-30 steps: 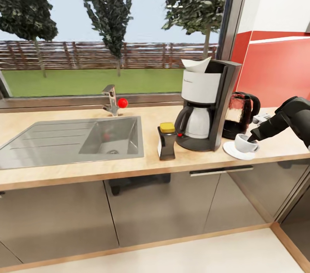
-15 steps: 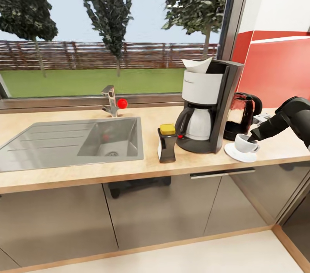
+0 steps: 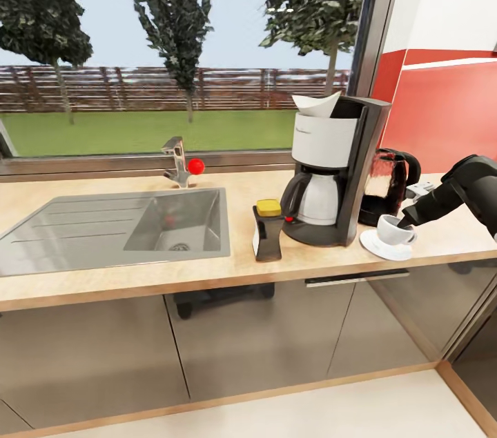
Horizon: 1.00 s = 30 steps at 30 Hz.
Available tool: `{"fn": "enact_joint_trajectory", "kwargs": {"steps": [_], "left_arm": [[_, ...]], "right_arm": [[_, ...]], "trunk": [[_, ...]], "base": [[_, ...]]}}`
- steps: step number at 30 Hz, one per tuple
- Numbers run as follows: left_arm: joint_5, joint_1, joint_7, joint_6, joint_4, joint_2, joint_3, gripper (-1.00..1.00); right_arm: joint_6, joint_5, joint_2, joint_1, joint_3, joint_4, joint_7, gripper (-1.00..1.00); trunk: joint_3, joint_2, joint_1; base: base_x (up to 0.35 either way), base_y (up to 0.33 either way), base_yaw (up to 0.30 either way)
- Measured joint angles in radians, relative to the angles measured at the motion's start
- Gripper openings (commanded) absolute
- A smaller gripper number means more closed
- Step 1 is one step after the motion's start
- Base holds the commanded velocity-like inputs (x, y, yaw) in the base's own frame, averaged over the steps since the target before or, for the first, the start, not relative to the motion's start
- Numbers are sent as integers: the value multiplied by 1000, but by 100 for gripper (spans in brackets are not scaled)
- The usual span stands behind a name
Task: Set up a coffee station on the kitchen countertop: keep the coffee maker on the countertop, move the bottle of coffee from the kitchen shelf to the counter next to the coffee maker, place a paper coffee filter on top of the coffee maker, put the saucer next to the coffee maker with the coffee cup on the saucer, and place the electric kettle next to the coffee maker.
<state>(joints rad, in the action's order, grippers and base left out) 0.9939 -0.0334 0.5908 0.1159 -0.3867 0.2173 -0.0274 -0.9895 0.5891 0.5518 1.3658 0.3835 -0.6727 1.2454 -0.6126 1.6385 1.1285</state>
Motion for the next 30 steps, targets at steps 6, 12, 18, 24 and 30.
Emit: {"fn": "enact_joint_trajectory", "kwargs": {"steps": [6,12,18,24,30], "left_arm": [[0,0,0,0,0,0,0,100],[0,0,0,0,-1,0,0,100],[0,0,0,0,-1,0,0,100],[0,0,0,-1,-2,0,0,100],[0,0,0,-1,0,0,0,100]], "right_arm": [[0,1,0,0,0,-1,-19,-100],[-1,-1,0,0,0,0,-55,-100],[-1,-2,0,0,0,1,-64,-100],[-1,-4,0,0,0,1,-65,-100],[-1,-5,0,0,0,1,-65,-100]], "trunk": [[-3,7,4],[-22,49,27],[-31,70,38],[-38,84,46],[-38,84,46]], "base": [[0,0,0],[0,0,0],[0,0,0],[0,0,0],[52,0,0]]}}
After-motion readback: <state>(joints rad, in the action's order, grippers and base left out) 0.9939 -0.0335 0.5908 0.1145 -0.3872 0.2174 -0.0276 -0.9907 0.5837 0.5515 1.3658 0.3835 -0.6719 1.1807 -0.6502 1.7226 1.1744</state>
